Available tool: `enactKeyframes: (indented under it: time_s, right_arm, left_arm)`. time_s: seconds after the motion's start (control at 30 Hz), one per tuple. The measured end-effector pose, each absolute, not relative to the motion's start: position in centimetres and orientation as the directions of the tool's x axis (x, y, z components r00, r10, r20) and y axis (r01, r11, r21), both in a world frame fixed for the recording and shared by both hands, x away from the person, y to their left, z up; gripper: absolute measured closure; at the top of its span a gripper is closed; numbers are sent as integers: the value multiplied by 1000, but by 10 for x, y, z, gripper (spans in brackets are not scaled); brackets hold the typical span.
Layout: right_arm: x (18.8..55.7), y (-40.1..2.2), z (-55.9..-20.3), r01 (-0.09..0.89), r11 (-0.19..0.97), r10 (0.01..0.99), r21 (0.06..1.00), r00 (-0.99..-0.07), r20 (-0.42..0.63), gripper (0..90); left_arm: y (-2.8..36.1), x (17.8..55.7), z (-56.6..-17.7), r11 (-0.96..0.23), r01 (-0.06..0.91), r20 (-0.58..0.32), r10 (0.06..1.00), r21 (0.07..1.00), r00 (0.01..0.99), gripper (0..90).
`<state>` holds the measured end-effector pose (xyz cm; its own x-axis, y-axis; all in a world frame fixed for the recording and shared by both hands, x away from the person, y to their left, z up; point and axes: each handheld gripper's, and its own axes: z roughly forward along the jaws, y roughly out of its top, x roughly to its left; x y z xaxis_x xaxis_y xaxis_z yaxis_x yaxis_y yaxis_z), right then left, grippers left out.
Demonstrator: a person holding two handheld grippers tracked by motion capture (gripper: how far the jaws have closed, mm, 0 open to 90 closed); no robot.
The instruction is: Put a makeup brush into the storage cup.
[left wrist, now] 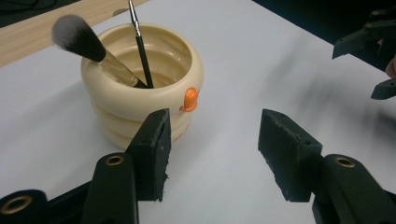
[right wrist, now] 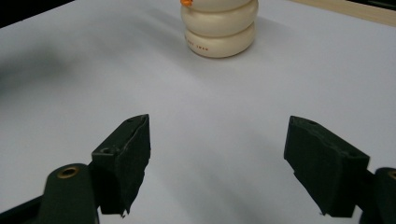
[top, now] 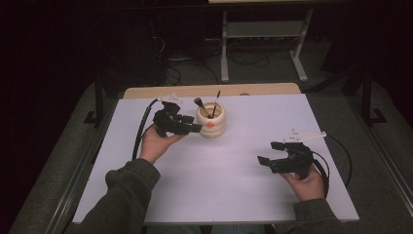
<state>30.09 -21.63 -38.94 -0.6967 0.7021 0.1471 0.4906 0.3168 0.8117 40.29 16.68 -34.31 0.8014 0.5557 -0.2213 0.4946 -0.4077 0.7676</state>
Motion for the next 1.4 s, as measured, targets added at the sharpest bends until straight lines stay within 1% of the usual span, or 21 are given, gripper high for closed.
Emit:
enactKeyframes:
  time_s: [0.33, 0.5, 0.67, 0.87, 1.13, 1.4]
  right_arm:
    - [300, -214, -390, 496, 320, 704, 807, -695, 148, 209]
    - [299, -212, -391, 491, 323, 701, 809, -698, 143, 208]
    - [300, -210, -392, 482, 332, 696, 811, -705, 134, 206]
    - [298, -210, -392, 487, 326, 699, 810, -701, 140, 205]
    - [297, -209, -392, 486, 327, 699, 810, -702, 139, 199]
    - [297, -207, -394, 486, 332, 691, 808, -709, 142, 196]
  left_arm:
    - [176, 392, -348, -419, 494, -212, 559, 762, 801, 399]
    - [179, 382, -347, -424, 479, -196, 557, 768, 807, 377]
    - [185, 373, -347, -435, 468, -183, 552, 769, 813, 332]
    - [190, 363, -348, -440, 461, -169, 557, 771, 813, 297]
    - [195, 348, -353, -425, 454, -171, 555, 783, 814, 278]
    - [202, 338, -358, -425, 443, -156, 560, 789, 814, 259]
